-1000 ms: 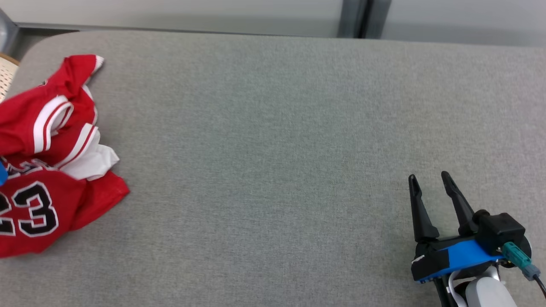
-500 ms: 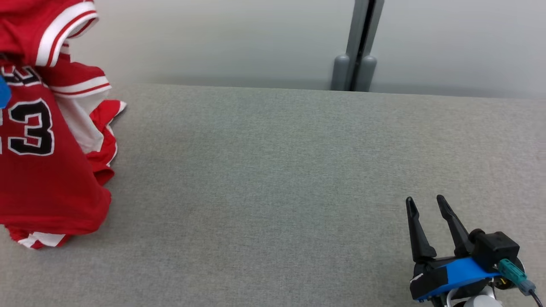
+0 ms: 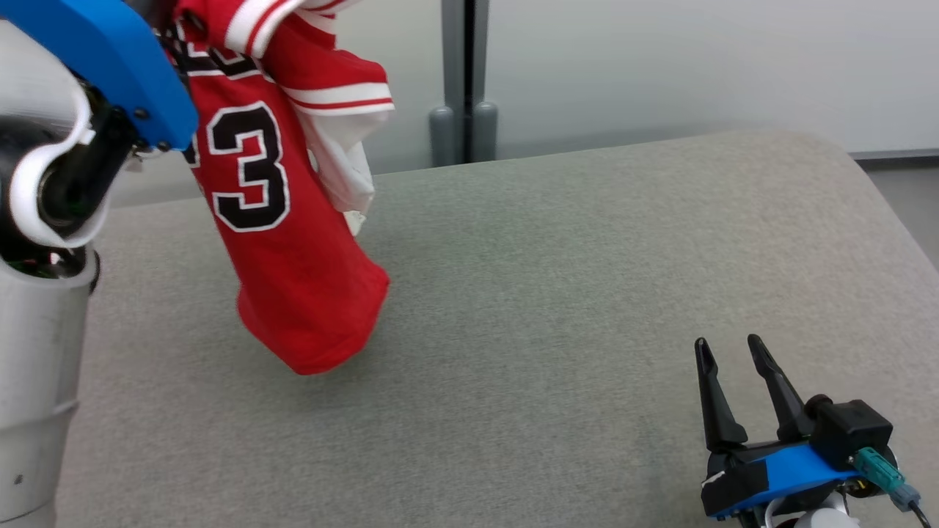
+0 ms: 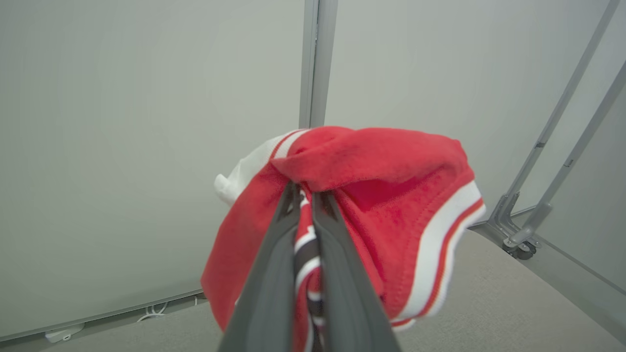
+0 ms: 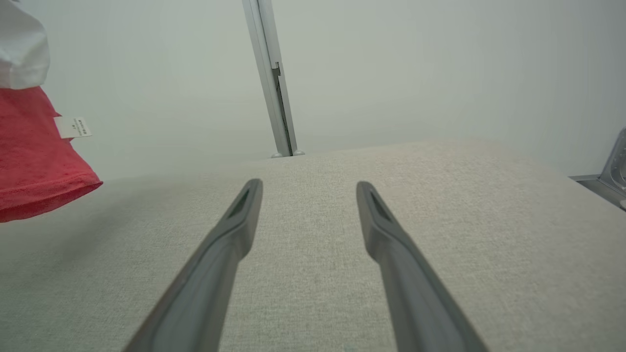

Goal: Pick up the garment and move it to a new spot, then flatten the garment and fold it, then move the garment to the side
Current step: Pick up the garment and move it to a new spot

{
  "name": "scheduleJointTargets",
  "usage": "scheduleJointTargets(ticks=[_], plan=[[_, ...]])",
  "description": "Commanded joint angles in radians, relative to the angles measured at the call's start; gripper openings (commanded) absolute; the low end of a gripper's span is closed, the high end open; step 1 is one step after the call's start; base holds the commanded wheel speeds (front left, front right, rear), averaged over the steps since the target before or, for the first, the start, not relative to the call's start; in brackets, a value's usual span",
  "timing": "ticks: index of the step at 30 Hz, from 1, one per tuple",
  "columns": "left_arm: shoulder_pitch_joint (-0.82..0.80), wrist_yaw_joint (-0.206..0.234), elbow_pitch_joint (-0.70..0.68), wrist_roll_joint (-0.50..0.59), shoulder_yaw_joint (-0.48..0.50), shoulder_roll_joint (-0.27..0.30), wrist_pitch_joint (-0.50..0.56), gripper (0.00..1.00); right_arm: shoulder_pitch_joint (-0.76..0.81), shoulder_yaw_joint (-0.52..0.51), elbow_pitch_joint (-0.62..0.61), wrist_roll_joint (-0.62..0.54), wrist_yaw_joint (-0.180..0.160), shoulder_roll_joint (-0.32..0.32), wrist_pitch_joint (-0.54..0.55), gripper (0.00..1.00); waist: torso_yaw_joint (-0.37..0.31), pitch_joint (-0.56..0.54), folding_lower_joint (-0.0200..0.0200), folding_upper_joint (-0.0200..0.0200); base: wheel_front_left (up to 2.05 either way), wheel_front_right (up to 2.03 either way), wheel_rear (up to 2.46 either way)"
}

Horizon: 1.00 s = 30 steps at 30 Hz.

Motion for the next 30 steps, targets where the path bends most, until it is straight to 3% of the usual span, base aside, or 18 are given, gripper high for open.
scheduleJointTargets(ticks=[1, 9, 18, 19, 20, 21, 22, 23, 30], plan=[[0.014, 0.000, 0.008, -0.011, -0.007, -0.019, -0.014, 0.00, -0.009, 0.002, -0.003, 0.011, 0.000, -0.003, -0.003, 1.00, -0.068, 0.013, 0.0001, 0.0000, 0.00, 0.00, 0.00], [0.108, -0.008, 0.077, -0.030, -0.052, -0.111, -0.100, 0.00, -0.015, 0.006, 0.006, 0.018, 0.000, -0.003, -0.005, 1.00, -0.182, 0.050, 0.0001, 0.0000, 0.00, 0.00, 0.00], [0.290, -0.029, 0.301, 0.021, -0.157, -0.184, -0.219, 0.00, -0.025, 0.021, 0.010, 0.021, 0.000, -0.003, -0.008, 1.00, -0.229, 0.067, 0.0001, 0.0000, 0.00, 0.00, 0.00], [0.302, -0.028, 0.329, 0.032, -0.169, -0.189, -0.233, 0.15, -0.027, 0.022, 0.010, 0.021, 0.000, -0.003, -0.008, 1.00, -0.229, 0.067, 0.0001, 0.0000, 0.00, 0.00, 0.00], [0.317, -0.033, 0.353, 0.041, -0.184, -0.197, -0.248, 0.38, -0.027, 0.023, 0.009, 0.019, 0.000, -0.003, -0.008, 1.00, -0.228, 0.066, 0.0001, 0.0000, 0.00, 0.00, 0.00], [0.327, -0.033, 0.377, 0.044, -0.189, -0.207, -0.265, 0.52, -0.026, 0.025, 0.008, 0.017, 0.000, -0.003, -0.008, 1.00, -0.226, 0.065, 0.0001, 0.0000, 0.00, 0.00, 0.00], [0.340, -0.035, 0.395, 0.054, -0.200, -0.216, -0.283, 0.94, -0.024, 0.024, 0.007, 0.014, 0.000, -0.003, -0.008, 1.00, -0.222, 0.063, 0.0001, 0.0000, 0.00, 0.00, 0.00], [0.351, -0.037, 0.414, 0.053, -0.205, -0.226, -0.303, 1.00, -0.023, 0.025, 0.009, 0.014, 0.000, -0.003, -0.009, 1.00, -0.218, 0.062, 0.0001, 0.0000, 0.00, 0.00, 0.00], [0.416, -0.068, 0.464, 0.055, -0.207, -0.290, -0.516, 1.00, -0.008, 0.021, -0.001, -0.011, 0.000, -0.003, 0.002, 1.00, -0.158, 0.040, 0.0001, 0.0000, 0.00, 0.00, 0.00]])
